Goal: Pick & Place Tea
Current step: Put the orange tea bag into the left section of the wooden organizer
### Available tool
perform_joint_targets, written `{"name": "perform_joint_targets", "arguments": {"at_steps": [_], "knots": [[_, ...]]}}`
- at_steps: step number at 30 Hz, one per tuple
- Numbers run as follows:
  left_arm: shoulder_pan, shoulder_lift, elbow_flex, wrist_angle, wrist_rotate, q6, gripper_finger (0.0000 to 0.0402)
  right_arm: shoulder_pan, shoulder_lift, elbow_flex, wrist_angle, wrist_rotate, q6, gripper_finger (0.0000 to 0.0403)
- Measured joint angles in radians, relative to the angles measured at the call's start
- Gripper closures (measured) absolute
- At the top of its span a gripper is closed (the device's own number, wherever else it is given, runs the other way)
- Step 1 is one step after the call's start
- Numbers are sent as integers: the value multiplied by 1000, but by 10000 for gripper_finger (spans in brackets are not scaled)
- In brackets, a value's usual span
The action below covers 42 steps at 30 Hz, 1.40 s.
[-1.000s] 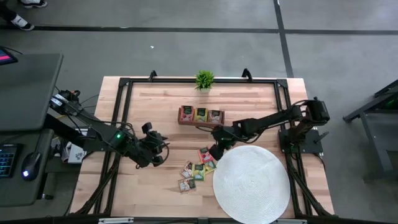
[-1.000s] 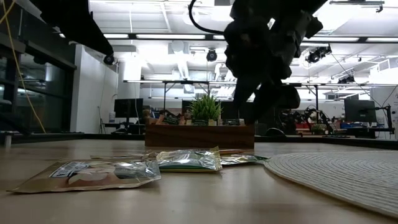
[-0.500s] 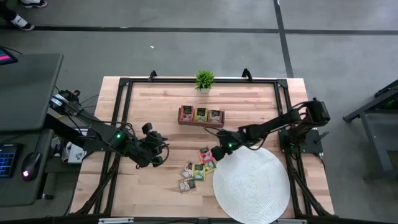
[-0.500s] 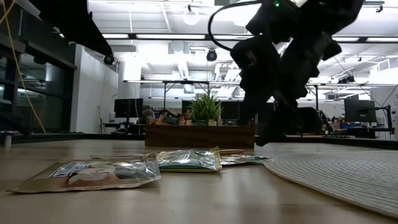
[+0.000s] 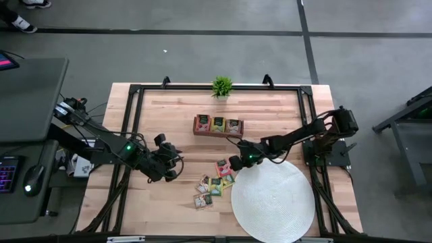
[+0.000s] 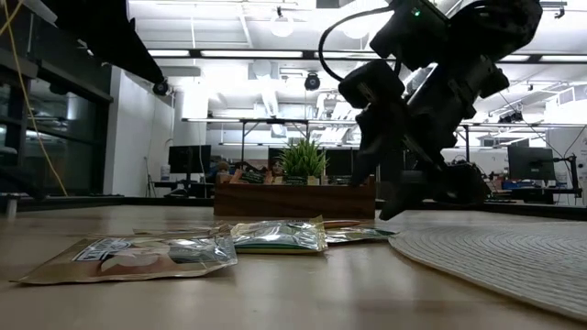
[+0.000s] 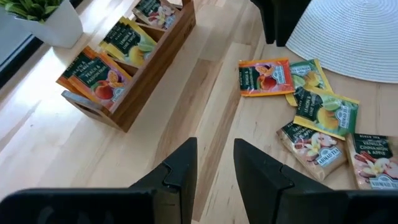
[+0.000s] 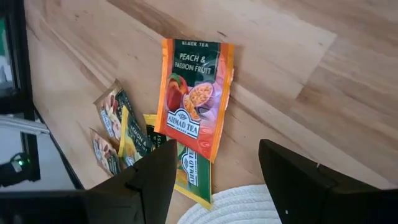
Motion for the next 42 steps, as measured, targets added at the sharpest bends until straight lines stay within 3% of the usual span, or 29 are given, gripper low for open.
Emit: {"name": "perform_joint_targets", "arguments": {"at_steps": [17, 42], "knots": [[0, 0, 0, 0, 25, 0, 300, 18, 77, 5, 80, 3, 81, 181], [0, 0, 0, -2, 31, 4, 300, 10, 84, 2, 102, 55, 79, 181]]}}
